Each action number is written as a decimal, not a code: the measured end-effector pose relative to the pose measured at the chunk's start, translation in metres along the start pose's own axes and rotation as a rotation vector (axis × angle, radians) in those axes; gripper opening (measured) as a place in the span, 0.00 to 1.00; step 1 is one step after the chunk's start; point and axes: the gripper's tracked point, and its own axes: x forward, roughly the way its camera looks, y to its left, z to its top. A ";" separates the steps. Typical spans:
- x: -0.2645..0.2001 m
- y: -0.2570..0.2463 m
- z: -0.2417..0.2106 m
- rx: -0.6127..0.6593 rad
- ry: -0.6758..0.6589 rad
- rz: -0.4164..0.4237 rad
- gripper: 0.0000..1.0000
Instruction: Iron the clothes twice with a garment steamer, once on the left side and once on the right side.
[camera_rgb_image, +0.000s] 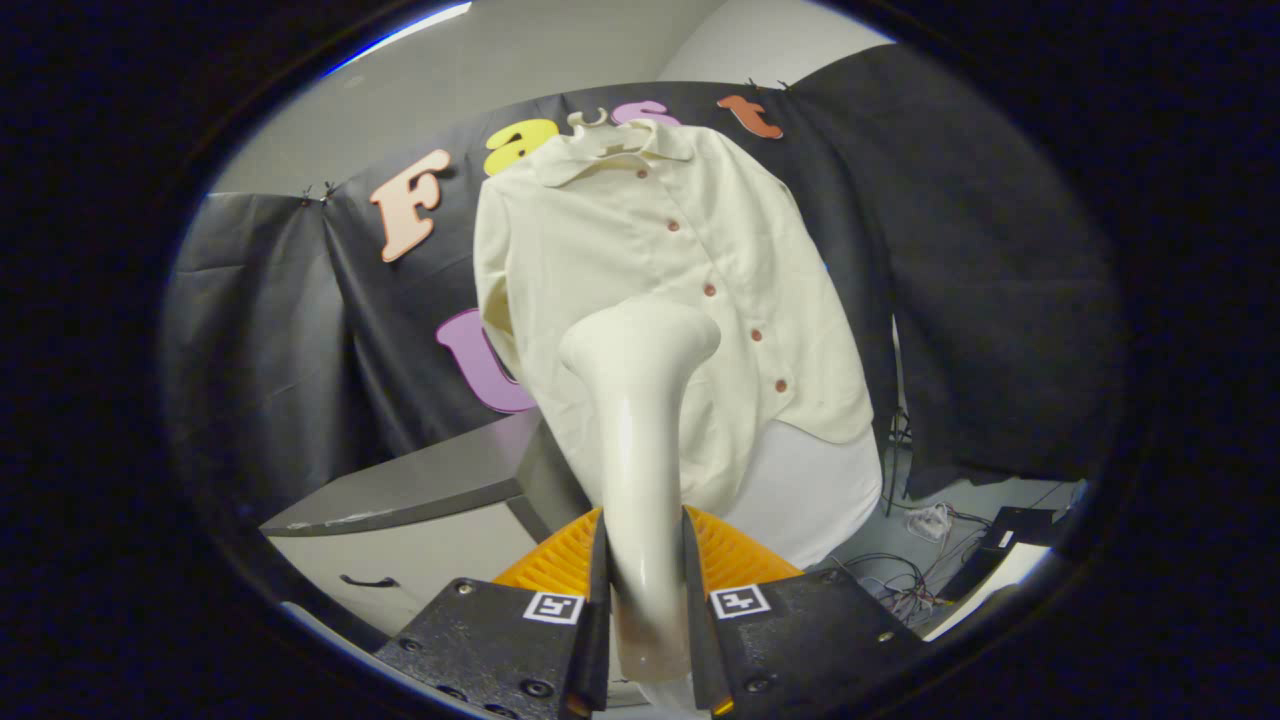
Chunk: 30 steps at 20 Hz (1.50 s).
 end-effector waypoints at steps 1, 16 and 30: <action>-0.008 0.011 0.003 -0.012 -0.008 0.011 0.32; -0.109 0.172 0.021 -0.107 -0.085 0.195 0.32; -0.150 0.293 0.026 -0.174 -0.150 0.270 0.31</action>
